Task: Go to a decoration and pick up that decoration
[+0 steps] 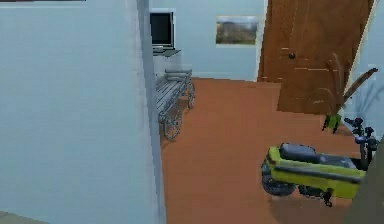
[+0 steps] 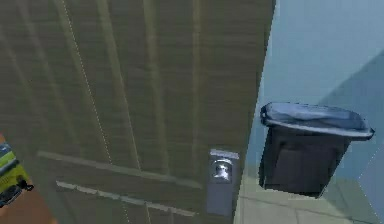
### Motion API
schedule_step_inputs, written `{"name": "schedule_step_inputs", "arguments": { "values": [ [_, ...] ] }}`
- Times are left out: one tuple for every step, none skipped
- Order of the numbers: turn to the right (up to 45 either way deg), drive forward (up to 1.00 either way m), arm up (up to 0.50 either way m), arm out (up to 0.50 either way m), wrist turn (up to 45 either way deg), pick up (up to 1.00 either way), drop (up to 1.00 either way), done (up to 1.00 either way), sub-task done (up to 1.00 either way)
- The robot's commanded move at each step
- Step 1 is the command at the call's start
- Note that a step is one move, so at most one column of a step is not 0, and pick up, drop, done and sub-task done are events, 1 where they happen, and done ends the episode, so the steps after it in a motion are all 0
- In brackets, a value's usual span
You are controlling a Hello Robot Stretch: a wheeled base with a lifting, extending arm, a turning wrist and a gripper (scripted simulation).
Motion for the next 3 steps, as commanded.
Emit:
{"name": "schedule_step_inputs", "arguments": {
  "values": [
    [12.0, 0.00, 0.00, 0.00, 0.0, 0.00, 0.00, 0.00, 0.00],
    [0.0, 1.00, 0.00, 0.00, 0.0, 0.00, 0.00, 0.00, 0.00],
    [27.0, 0.00, 0.00, 0.00, 0.0, 0.00, 0.00, 0.00, 0.00]
  ]
}}
